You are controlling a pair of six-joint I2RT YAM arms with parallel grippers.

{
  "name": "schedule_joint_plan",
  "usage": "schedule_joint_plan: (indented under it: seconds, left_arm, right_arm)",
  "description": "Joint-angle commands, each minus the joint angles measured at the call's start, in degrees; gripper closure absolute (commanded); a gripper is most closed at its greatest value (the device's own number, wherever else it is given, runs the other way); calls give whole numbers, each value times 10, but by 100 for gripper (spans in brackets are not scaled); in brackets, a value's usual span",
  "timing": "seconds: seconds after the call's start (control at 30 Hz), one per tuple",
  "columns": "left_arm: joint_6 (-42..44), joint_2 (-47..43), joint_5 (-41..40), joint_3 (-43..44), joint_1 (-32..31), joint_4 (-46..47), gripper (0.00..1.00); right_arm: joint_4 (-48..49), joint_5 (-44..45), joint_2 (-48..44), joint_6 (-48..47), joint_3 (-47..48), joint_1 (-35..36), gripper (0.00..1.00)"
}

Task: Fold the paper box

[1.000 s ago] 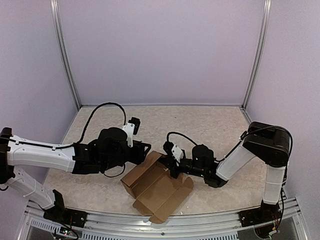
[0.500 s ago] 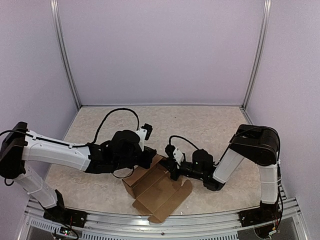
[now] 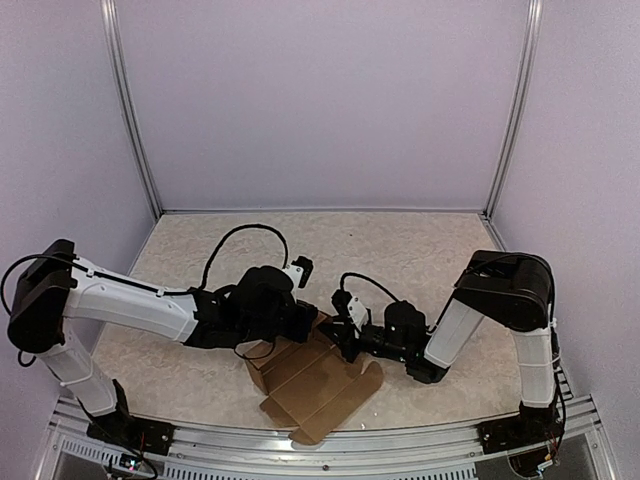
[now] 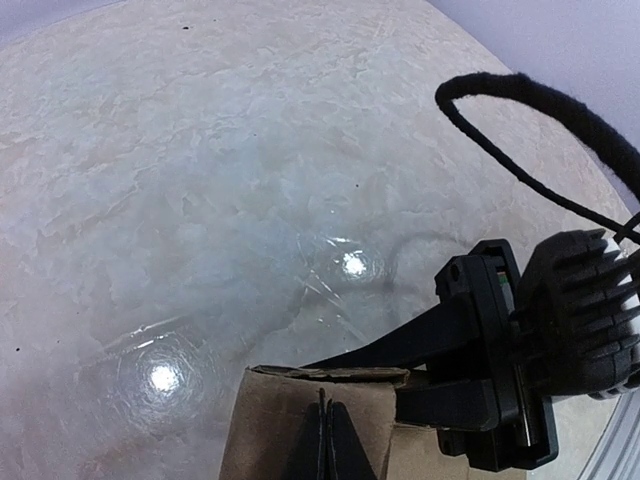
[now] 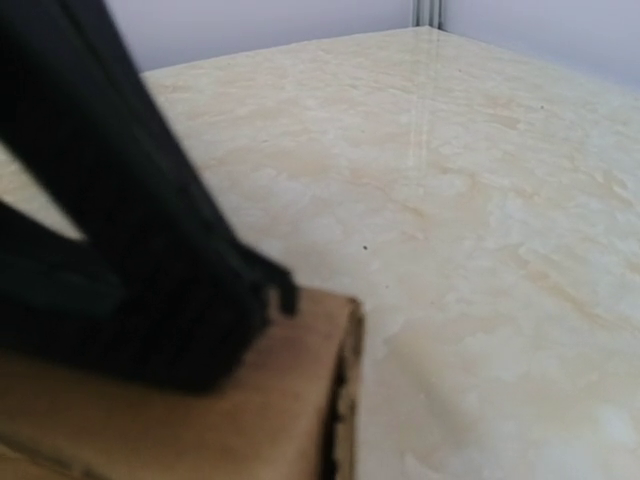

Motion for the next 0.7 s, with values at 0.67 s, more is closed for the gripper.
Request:
schedule_joint_plan:
  seconds: [0.67]
  left_arm:
    - [-15,17,-14,9,4,-20,100]
  right_arm:
    - [-77,49,-58,-3,2,27,67]
